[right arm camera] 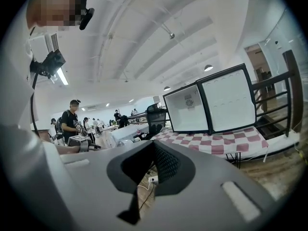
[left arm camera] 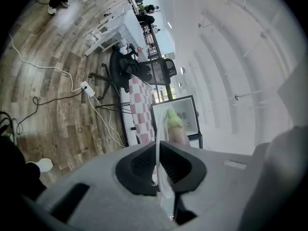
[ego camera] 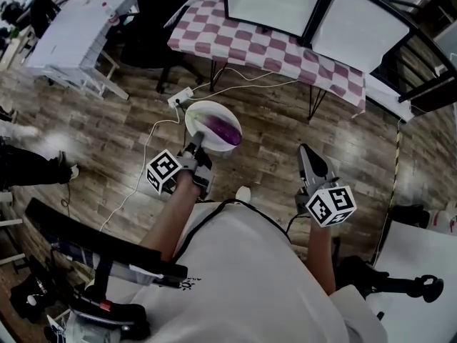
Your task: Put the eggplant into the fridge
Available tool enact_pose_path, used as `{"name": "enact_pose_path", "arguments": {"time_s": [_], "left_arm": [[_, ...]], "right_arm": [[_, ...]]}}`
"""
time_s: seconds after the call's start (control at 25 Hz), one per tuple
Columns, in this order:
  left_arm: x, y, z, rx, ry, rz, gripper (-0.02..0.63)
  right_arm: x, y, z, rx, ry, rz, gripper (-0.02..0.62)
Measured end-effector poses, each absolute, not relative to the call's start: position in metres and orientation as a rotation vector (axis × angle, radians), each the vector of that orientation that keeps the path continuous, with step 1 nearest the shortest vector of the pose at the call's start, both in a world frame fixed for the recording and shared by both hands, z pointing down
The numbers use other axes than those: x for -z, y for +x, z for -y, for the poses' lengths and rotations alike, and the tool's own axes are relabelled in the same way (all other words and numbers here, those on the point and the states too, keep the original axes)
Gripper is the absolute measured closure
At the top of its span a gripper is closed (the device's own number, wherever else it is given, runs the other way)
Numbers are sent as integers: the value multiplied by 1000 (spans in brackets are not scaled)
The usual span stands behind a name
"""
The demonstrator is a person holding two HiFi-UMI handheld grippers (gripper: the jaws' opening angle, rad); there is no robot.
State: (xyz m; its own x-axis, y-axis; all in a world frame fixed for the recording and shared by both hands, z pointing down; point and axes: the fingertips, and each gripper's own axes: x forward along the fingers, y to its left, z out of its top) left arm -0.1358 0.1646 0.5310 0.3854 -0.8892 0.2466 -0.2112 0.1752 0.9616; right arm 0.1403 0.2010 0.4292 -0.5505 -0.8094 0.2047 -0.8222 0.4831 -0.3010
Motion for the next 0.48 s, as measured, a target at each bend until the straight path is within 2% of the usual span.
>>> {"name": "enact_pose_path", "arguments": {"time_s": [0.48], "left_arm": [[-538, -95, -143, 636, 1327, 1118, 588]], "right_arm": [[-436, 190, -179, -599, 1483, 2674, 589]]}}
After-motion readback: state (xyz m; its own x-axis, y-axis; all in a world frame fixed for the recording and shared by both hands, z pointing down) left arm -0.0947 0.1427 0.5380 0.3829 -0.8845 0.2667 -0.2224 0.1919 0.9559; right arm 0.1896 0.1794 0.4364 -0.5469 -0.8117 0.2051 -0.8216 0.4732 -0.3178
